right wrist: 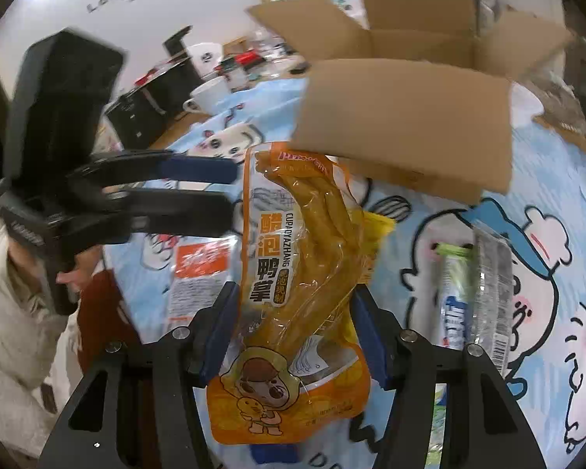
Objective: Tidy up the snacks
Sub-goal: 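Grasp the orange duck-feet snack pack with both grippers, then lower the orange pack into the cardboard box and open both grippers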
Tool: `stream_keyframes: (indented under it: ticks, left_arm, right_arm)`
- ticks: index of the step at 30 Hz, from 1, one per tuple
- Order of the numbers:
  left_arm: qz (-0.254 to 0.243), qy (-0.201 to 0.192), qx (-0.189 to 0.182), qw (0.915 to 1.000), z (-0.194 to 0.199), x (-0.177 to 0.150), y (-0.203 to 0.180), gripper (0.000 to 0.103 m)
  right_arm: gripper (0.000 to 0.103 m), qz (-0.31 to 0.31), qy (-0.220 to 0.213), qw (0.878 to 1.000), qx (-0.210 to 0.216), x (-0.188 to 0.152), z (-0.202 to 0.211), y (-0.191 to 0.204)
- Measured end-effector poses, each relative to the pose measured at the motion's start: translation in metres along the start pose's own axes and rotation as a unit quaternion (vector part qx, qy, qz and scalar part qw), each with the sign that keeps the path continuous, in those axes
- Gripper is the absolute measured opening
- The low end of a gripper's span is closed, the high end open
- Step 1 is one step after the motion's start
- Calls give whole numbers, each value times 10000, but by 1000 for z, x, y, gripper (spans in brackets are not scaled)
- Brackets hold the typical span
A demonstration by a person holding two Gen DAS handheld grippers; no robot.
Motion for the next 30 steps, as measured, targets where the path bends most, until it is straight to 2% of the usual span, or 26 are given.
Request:
stream_keyframes:
  ticks: [2,4,6,9,14,21,26,30]
  left_arm:
    - [22,-15,-87,10000,0,0,-2,72]
    - [32,-77,-163,9998,3,2,-4,65]
    - [19,-170,-304,9994,10,6,-7,46]
    - [-79,-400,-452,9981,26,15,-15,34]
    - [-386,-709,-437,9958,56,38,-28,32]
    - [-764,-1108,-281,9905,83,110,-42,32]
    - [-975,-1218,-39,9877,79,167,-34,32]
    - [-848,-1097,87,9903,55,202,-16,32]
  right_arm:
    - [54,142,-19,9999,12,-1,2,12]
    - [54,241,-67,9997,62,0,5,22]
    - [54,356,-148,9992,87,2,10,30]
    - [54,486,-280,9984,116,9,20,42]
    - [54,603,-558,9965,178,22,45,47]
    - [54,835,-991,9916,-26,66,90,40]
    - [54,1031,-1143,9879,-202,115,108,18]
    - [54,1206,-1080,9861,-386,142,104,-6]
Point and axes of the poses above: each gripper's, at about its wrist camera, not at the fingertips, and z roughly against the way its jaws point, y to its left, x to its top, the point moved 5 cm from there along -z, roughly the way its jaws point, and after that the axes turned 4 degrees about y, right-handed, at the moved point
